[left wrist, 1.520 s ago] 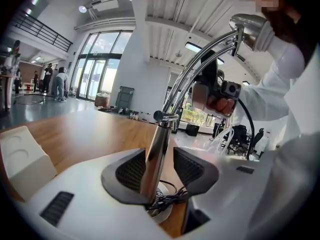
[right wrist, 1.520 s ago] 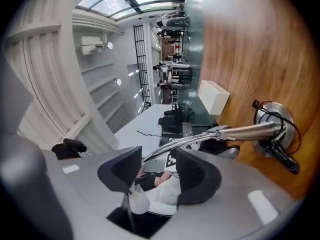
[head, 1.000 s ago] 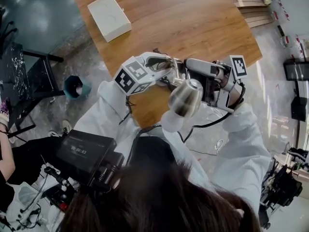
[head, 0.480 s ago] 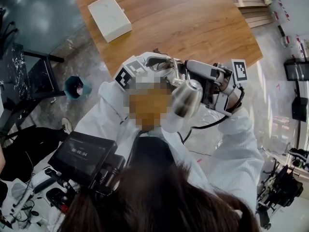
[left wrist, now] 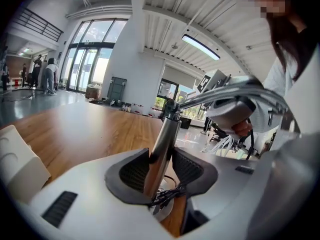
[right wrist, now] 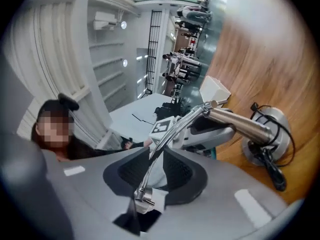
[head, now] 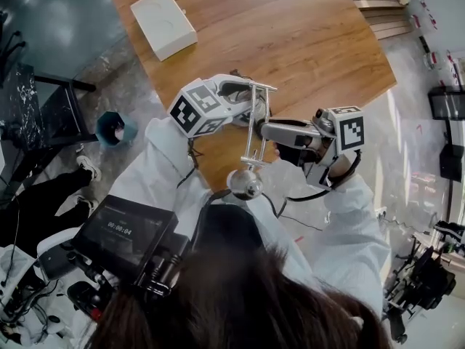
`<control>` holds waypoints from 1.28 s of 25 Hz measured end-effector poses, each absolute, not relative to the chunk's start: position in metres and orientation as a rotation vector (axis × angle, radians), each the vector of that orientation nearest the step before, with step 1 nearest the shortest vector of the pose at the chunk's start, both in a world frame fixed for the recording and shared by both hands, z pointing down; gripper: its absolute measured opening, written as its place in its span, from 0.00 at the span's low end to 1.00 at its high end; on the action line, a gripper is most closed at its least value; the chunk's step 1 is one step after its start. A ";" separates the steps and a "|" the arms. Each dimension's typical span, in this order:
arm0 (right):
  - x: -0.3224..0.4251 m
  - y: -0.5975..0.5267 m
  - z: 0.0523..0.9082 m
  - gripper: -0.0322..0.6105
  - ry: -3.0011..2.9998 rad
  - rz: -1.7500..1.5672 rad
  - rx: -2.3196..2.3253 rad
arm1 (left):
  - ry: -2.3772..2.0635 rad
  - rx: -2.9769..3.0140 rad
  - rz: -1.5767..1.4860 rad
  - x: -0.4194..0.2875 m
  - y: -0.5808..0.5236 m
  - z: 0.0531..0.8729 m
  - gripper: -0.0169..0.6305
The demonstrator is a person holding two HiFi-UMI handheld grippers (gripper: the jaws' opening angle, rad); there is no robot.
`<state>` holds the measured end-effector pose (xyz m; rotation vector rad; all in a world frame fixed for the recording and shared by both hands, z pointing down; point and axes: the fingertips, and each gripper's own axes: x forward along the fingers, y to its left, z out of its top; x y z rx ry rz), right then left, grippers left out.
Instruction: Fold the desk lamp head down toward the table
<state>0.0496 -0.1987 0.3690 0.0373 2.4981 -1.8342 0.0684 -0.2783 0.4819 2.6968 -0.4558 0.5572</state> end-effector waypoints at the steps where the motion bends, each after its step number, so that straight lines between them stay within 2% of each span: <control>1: 0.048 -0.194 0.377 0.18 2.565 -1.794 -0.002 | -0.448 2.698 0.565 0.068 -0.278 0.482 0.25; 9: 0.042 -0.182 0.420 0.18 3.158 -1.131 -0.299 | -0.404 2.686 0.480 0.062 -0.275 0.474 0.25; 16: 0.046 -0.185 0.440 0.20 3.360 -0.661 -0.366 | -0.393 2.697 0.477 0.066 -0.273 0.472 0.25; 22: 0.046 -0.192 0.455 0.20 3.426 -0.515 -0.361 | -0.408 2.734 0.470 0.066 -0.269 0.469 0.24; 30: 0.048 -0.198 0.461 0.22 3.370 -0.588 -0.339 | -0.419 2.734 0.454 0.066 -0.270 0.470 0.24; 32: 0.049 -0.202 0.464 0.27 3.365 -0.639 -0.365 | -0.431 2.733 0.435 0.066 -0.272 0.470 0.24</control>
